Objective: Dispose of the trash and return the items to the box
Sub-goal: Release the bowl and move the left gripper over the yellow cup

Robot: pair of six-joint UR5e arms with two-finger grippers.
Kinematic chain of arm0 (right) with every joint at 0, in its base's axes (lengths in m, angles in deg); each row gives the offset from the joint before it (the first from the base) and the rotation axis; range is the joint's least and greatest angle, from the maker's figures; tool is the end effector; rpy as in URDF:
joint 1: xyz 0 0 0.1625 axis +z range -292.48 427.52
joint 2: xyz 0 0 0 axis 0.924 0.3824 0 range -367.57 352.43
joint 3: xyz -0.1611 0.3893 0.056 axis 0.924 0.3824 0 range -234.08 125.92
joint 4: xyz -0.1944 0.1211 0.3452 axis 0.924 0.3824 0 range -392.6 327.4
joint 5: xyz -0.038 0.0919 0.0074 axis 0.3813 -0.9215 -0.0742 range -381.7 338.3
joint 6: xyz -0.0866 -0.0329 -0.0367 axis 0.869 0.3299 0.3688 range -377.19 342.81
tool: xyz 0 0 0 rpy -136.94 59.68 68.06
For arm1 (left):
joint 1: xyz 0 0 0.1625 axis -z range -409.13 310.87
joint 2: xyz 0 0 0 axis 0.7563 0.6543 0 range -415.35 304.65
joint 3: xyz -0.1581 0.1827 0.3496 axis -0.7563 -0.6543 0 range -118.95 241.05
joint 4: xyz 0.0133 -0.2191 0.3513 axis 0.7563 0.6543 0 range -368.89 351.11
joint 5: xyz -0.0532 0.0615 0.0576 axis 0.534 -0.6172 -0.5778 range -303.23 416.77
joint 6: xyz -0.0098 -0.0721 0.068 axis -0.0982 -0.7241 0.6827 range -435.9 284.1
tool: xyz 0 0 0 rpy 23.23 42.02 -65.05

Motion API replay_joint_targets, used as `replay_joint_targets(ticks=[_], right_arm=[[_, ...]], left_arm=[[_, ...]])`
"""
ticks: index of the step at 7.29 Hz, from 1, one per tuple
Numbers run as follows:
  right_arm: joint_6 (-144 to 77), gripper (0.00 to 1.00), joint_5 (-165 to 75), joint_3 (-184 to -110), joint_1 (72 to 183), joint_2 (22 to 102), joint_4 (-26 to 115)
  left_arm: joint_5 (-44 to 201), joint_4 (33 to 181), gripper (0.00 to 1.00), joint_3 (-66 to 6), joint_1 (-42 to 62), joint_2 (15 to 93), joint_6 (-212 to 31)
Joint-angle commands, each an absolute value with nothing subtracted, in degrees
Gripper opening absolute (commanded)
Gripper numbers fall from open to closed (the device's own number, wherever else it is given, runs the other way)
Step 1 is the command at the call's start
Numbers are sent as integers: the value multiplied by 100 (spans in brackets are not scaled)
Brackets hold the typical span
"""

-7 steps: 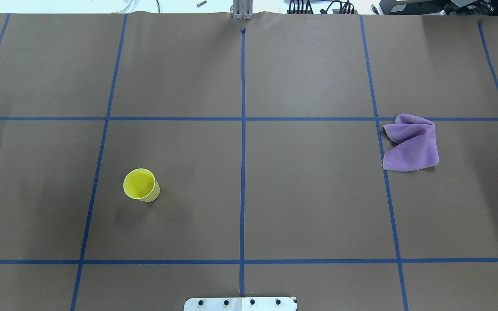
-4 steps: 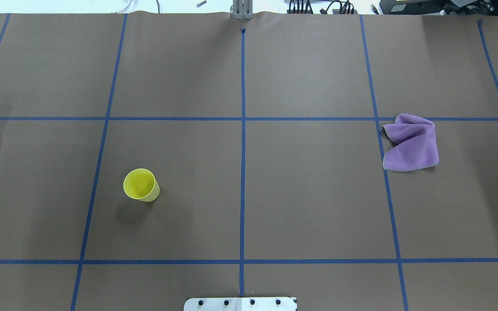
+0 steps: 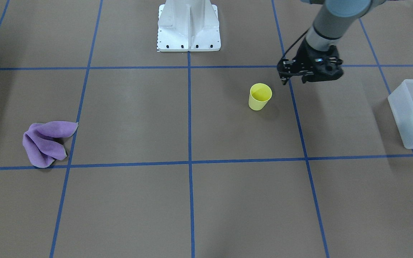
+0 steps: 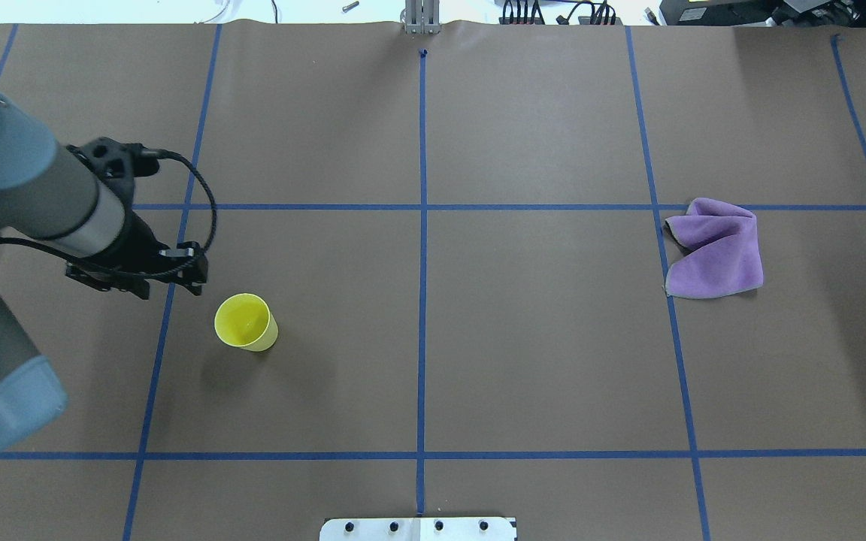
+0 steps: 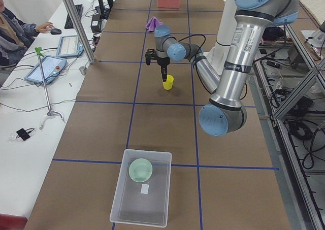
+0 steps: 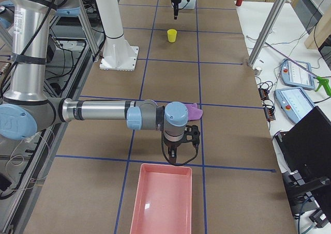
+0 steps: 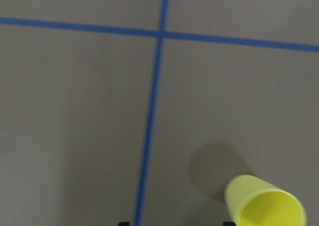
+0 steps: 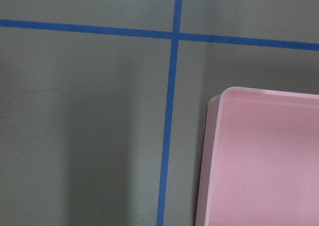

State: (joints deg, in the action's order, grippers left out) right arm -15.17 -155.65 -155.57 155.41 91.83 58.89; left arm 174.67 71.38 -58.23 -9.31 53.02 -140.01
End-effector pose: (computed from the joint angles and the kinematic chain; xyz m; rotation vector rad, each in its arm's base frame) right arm 0.0485 -0.4251 0.6382 0.0092 -0.7671 -0.0725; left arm 0.3522 -0.4066 0.2841 -0.0420 0.7985 -0.0690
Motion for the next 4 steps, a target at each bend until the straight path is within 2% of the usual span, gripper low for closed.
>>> replay_joint_targets(ticks=[1, 4], right_arm=[[-1517, 100, -15565, -15560, 15541, 9184, 5889], [-1517, 100, -15565, -15533, 15541, 9184, 5889]], left_arm=[[17016, 7179, 70, -5210, -1475, 5932, -14261], [16971, 7519, 70, -4831, -1600, 6022, -14243]])
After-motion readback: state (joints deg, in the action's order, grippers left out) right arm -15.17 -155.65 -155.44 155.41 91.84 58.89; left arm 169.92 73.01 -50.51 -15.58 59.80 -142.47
